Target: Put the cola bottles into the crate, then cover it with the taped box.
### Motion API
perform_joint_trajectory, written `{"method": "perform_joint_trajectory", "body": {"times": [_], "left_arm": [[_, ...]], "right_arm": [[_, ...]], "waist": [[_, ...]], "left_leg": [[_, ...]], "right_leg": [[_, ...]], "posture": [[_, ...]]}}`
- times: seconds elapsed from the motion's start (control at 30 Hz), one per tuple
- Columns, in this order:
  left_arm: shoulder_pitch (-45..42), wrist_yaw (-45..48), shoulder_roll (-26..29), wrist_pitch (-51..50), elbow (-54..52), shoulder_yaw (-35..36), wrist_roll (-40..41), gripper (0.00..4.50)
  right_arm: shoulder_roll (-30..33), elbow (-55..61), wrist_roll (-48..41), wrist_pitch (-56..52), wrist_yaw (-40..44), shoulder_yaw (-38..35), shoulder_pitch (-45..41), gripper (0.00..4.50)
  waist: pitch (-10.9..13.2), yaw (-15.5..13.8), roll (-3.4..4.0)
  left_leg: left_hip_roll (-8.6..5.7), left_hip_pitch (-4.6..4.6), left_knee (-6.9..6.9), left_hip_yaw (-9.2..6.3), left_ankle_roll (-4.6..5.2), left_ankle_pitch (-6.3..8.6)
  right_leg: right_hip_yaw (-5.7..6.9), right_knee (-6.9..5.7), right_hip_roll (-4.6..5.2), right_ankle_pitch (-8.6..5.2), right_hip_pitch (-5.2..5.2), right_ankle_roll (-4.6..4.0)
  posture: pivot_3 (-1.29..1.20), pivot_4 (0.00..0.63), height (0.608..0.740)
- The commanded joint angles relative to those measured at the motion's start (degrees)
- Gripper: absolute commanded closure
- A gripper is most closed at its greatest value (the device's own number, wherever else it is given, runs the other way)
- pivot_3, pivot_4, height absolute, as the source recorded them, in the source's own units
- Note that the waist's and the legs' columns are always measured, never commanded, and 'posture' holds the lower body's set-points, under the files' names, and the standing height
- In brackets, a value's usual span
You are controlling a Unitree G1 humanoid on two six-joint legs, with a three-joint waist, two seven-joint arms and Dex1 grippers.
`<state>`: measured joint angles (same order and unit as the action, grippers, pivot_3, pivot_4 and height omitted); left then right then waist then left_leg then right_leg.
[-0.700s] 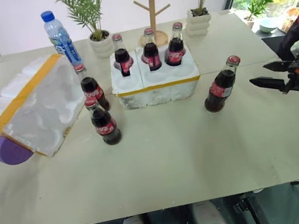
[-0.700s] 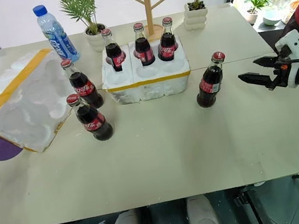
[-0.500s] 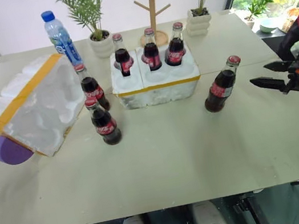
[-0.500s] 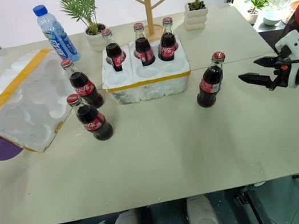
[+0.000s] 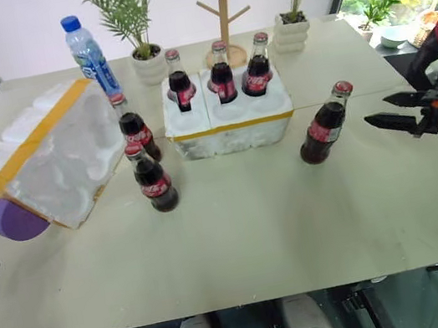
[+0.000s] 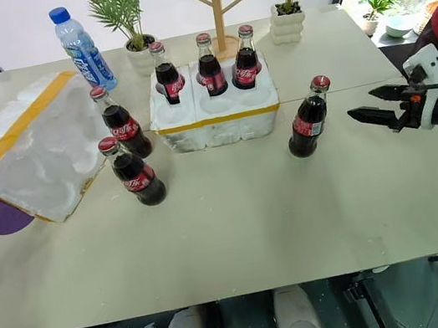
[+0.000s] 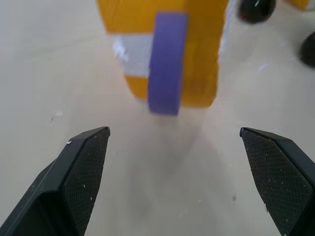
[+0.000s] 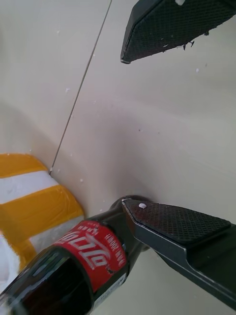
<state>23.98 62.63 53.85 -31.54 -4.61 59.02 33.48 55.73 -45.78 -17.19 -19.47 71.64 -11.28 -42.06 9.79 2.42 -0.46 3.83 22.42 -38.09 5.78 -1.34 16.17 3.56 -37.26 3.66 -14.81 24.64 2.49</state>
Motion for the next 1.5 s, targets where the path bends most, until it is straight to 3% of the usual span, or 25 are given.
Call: {"method": "perform_joint_trajectory", "body": {"times": [0.03,0.27,0.4,0.6,0.97,1.5], "left_arm": [[-1.89,0.14,2.88,-4.84,-6.38,3.45,5.28,0.06],[-11.66,-2.21,7.69,-12.48,-13.2,-1.69,13.25,0.06],[-20.98,-9.77,7.29,-11.72,-17.36,-13.76,12.63,0.06],[-34.45,-20.98,2.11,-9.85,-15.1,-29.93,6.53,0.06],[-49.68,-24.04,-7.43,-1.58,0.46,-44.96,-4.31,0.06],[-65.65,-20.31,-18.28,16.98,31.32,-56.44,-19.26,0.06]], "right_arm": [[5.56,2.72,-2.72,-5.38,6.42,-1.4,-5.92,0.0],[9.42,9.77,-6.29,-17.12,16.8,1.75,-16.95,0.0],[7.22,18.27,-10.98,-26.27,15.66,1.59,-21.26,0.0],[5.09,32.2,-15.71,-31.89,11.37,0.03,-16.0,0.0],[4.31,44.16,-22.96,-36.72,5.56,-2.28,-10.07,0.0],[3.18,48.37,-27.61,-37.56,2.05,0.11,-10.84,0.0]], "waist": [[0.04,-0.05,0.07],[0.07,0.17,0.12],[0.12,0.0,0.17],[0.12,-0.96,0.09],[0.15,-1.9,0.03],[0.17,-1.78,-0.04]], "left_leg": [[-0.01,0.0,0.0,0.0,0.0,0.0],[0.02,-0.02,0.07,0.0,0.0,0.01],[0.0,-0.03,0.08,0.1,0.02,0.01],[-0.03,0.02,0.06,0.12,0.01,0.01],[-0.06,0.07,-0.04,0.22,0.03,0.01],[-0.06,0.08,-0.13,0.22,0.04,0.0]], "right_leg": [[-0.03,-0.01,0.0,0.0,0.02,0.0],[-0.2,-0.08,-0.11,-0.01,0.16,-0.02],[-0.34,-0.14,-0.11,0.0,0.23,0.0],[-0.34,-0.21,-0.14,0.01,0.22,0.01],[-0.34,-0.2,-0.18,0.02,0.22,0.03],[-0.33,-0.23,-0.26,0.03,0.22,0.04]], "posture": [[0.0,0.15,0.74],[0.0,0.15,0.74],[0.0,0.15,0.74],[0.0,0.15,0.74],[0.0,0.15,0.74],[0.0,0.15,0.74]]}}
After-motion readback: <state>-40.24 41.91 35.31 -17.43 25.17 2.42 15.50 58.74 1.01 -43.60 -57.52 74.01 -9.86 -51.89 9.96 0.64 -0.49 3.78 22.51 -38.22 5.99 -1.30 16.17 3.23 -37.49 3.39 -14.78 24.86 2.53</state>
